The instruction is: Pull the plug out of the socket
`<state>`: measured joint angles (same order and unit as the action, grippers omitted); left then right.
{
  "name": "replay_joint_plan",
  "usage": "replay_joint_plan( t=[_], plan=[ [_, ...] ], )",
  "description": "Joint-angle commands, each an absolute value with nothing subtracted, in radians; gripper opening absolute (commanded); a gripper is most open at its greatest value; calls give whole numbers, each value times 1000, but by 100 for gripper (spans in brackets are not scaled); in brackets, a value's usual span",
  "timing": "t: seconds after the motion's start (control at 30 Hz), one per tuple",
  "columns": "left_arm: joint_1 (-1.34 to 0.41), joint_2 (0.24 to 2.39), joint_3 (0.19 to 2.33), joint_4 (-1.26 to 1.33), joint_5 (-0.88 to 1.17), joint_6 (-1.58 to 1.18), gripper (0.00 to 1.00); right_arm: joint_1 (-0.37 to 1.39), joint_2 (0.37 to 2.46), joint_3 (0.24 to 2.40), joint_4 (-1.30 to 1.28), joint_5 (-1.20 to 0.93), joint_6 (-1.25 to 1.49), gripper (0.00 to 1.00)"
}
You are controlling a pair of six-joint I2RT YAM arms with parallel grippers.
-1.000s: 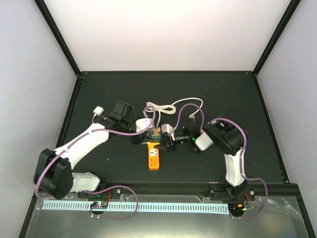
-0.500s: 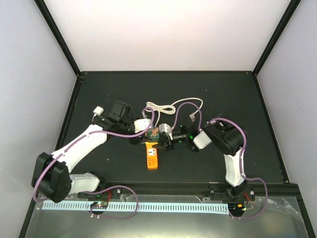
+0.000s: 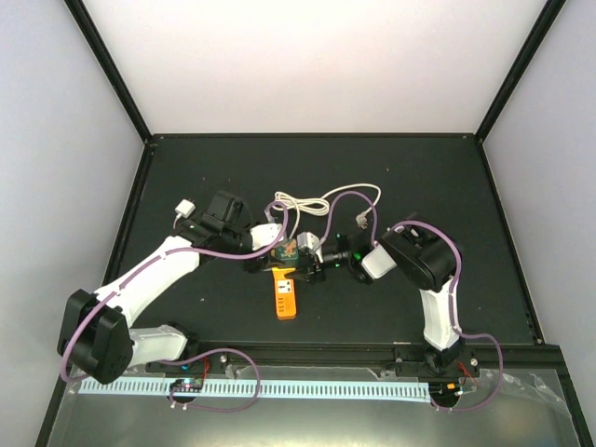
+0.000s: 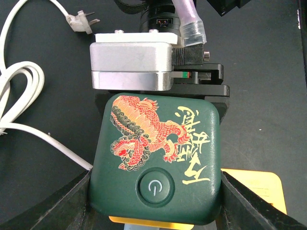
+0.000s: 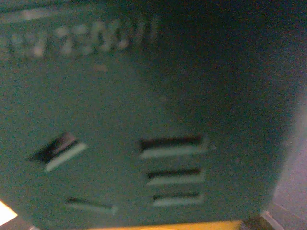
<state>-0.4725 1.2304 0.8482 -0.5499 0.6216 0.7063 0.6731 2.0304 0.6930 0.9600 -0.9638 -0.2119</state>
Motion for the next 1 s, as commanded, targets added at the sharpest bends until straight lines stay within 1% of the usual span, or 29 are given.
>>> replay_joint_plan(
  t=[0.0, 0.3, 0.53, 0.67, 0.9, 0.97],
  plan=[
    [-485, 1149, 914, -535, 836, 703, 7, 656, 2086, 695, 826, -849, -190, 12],
    [-429, 1147, 893, -467, 894, 653, 6, 656, 2085, 695, 819, -849, -192, 12],
    [-423, 1149, 883, -502, 932, 748, 6, 660, 2095, 712, 781, -842, -201, 12],
    [-430, 1128, 902, -521, 965, 750, 6, 667, 2101, 717, 773, -838, -208, 10],
    [-430, 1123, 936, -584, 907, 817, 5, 667, 2113, 730, 751, -838, -203, 9],
    [-428, 1123, 943, -579, 894, 773, 4, 667, 2113, 730, 751, -831, -202, 9]
  ],
)
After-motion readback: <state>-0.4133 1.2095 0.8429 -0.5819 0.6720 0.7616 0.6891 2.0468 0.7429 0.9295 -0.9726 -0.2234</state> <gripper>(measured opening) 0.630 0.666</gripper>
